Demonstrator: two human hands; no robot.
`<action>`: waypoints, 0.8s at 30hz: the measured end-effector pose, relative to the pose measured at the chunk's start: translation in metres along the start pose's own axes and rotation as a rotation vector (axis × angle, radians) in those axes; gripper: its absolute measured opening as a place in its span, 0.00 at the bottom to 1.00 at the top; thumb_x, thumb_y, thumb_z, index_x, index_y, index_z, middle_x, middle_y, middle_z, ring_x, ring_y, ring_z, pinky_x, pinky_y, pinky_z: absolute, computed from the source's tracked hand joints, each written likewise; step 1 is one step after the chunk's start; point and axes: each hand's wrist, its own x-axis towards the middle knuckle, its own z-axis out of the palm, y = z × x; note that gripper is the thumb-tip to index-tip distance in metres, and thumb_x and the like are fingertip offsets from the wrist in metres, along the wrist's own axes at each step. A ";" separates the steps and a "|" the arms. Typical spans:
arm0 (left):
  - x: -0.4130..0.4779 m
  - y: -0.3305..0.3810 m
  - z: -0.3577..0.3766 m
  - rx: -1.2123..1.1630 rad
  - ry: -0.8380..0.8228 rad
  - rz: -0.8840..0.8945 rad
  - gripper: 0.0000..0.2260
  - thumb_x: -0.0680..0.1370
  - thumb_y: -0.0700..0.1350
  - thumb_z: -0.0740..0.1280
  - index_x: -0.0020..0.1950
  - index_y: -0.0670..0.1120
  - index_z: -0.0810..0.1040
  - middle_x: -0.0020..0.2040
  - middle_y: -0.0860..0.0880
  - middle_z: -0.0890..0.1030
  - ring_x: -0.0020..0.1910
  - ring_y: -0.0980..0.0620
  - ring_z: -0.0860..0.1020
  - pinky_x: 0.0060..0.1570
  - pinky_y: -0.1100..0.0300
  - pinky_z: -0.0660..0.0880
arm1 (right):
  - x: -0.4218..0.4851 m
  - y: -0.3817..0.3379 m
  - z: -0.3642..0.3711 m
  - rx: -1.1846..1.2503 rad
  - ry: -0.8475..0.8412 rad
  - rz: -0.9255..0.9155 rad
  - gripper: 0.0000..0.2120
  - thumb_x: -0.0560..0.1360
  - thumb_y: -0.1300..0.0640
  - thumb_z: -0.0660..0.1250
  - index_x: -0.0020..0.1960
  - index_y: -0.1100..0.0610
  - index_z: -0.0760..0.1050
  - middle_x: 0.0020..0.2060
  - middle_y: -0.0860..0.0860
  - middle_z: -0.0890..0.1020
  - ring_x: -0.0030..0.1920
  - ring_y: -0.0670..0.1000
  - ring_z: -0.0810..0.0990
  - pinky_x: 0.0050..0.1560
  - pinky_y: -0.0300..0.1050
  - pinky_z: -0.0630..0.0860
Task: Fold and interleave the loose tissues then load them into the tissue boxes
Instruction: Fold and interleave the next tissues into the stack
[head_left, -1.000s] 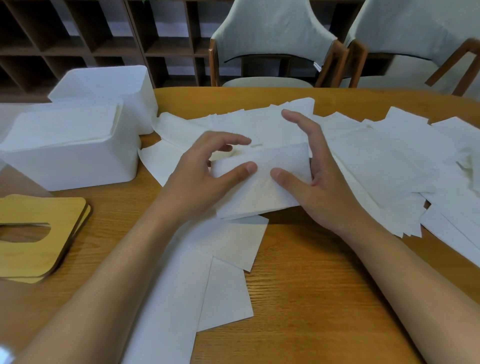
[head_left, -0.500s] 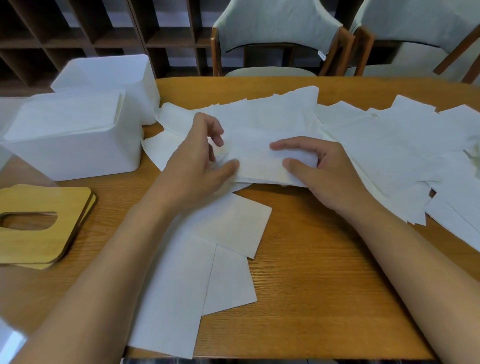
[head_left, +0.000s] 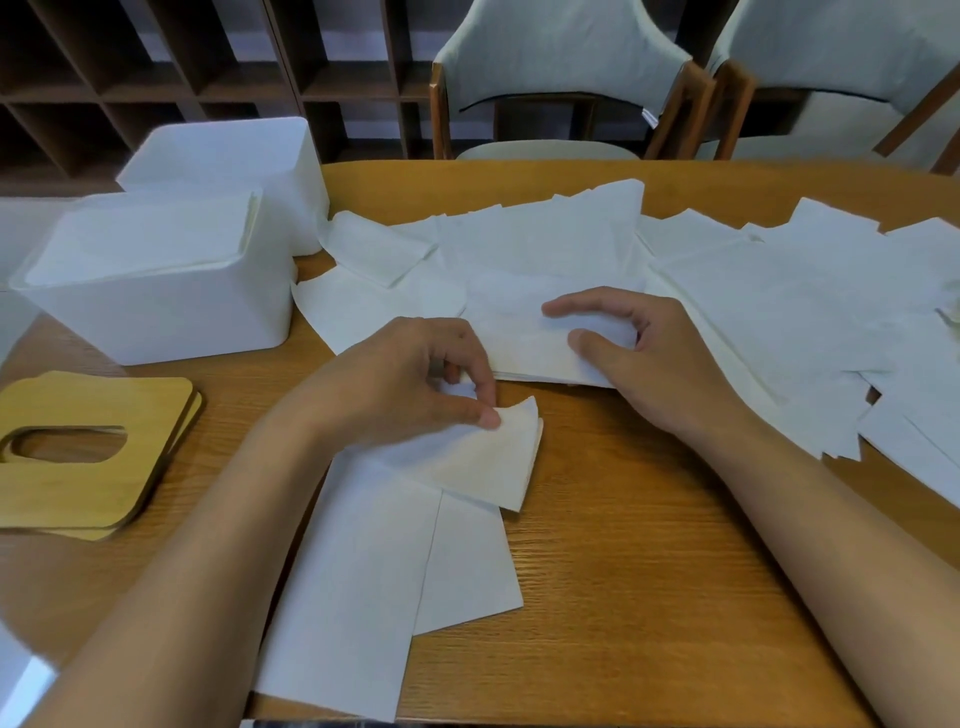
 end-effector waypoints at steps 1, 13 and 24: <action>0.000 0.002 -0.001 -0.014 0.020 0.024 0.07 0.72 0.58 0.76 0.46 0.58 0.85 0.51 0.59 0.82 0.52 0.56 0.77 0.48 0.62 0.70 | 0.000 -0.002 0.001 0.007 -0.004 0.005 0.10 0.80 0.52 0.67 0.55 0.38 0.83 0.58 0.32 0.80 0.64 0.36 0.72 0.64 0.36 0.66; 0.006 0.015 0.007 -0.211 0.353 0.077 0.15 0.72 0.51 0.80 0.56 0.53 0.82 0.46 0.52 0.84 0.41 0.50 0.80 0.45 0.54 0.79 | -0.003 -0.007 0.006 0.096 0.024 -0.050 0.05 0.79 0.48 0.69 0.50 0.41 0.83 0.50 0.32 0.82 0.57 0.36 0.76 0.60 0.45 0.74; 0.005 0.015 0.002 -0.219 0.420 0.079 0.17 0.73 0.51 0.77 0.60 0.51 0.81 0.47 0.56 0.87 0.52 0.57 0.84 0.57 0.62 0.81 | -0.006 -0.009 0.011 0.089 -0.117 -0.110 0.36 0.73 0.43 0.74 0.75 0.34 0.58 0.66 0.20 0.59 0.65 0.22 0.59 0.60 0.21 0.61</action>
